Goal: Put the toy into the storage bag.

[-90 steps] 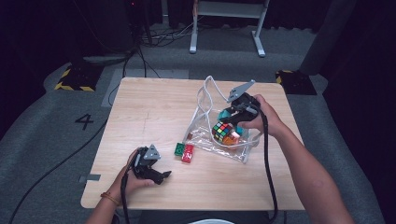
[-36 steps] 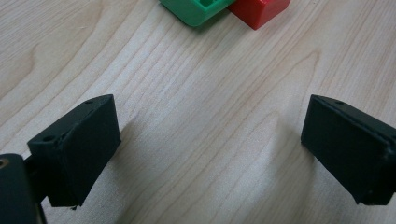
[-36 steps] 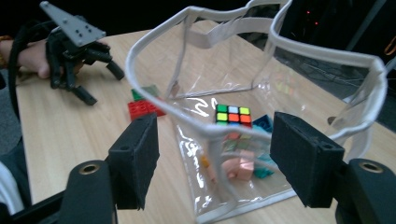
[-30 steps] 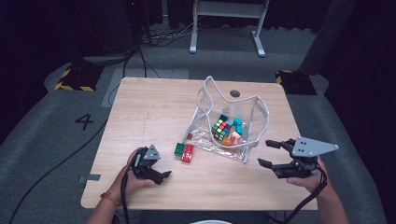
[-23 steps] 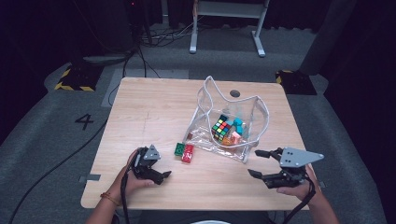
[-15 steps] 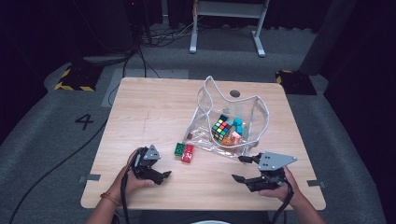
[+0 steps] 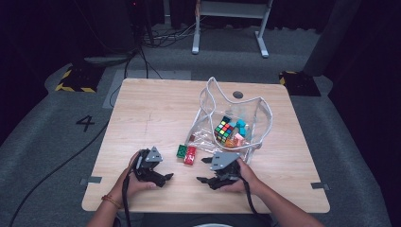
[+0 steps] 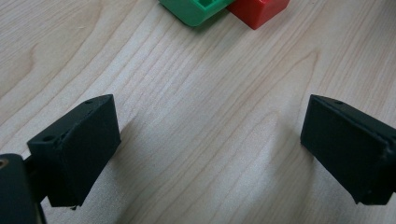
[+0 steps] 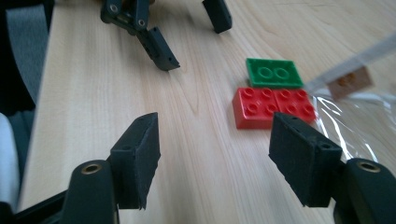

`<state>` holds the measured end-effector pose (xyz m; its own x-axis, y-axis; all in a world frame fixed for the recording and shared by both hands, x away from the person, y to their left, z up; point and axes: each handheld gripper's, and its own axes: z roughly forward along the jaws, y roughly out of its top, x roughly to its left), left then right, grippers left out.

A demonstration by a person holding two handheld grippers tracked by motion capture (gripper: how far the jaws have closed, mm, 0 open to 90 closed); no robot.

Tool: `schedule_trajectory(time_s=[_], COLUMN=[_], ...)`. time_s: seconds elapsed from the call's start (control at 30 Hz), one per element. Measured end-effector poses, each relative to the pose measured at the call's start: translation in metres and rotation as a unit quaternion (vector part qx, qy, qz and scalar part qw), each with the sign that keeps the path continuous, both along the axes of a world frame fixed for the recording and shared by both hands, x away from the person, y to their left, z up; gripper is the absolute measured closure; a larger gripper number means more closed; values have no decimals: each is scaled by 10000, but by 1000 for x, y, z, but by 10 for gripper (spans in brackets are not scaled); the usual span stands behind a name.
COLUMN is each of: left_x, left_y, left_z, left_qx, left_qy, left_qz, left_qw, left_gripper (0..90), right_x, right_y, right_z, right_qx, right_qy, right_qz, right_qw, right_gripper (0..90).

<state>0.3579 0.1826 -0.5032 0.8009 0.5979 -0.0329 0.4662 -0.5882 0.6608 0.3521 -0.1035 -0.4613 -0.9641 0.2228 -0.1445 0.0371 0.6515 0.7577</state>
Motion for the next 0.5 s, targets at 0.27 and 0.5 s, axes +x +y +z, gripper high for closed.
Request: schedule_trajectory(time_s=[0.27, 0.5], left_x=[-2, -3], left_y=[1, 2], left_z=[0, 0], left_qx=[-11, -19], left_qy=[12, 11], left_qz=[14, 47], left_qw=[10000, 10000], left_gripper=[52, 54], right_x=[25, 41], right_y=[28, 40], right_z=[-7, -17], right_qx=[-255, -275], right_qy=[-3, -43], right_qz=[-100, -75], right_qw=[9996, 9996], right_gripper=[341, 340])
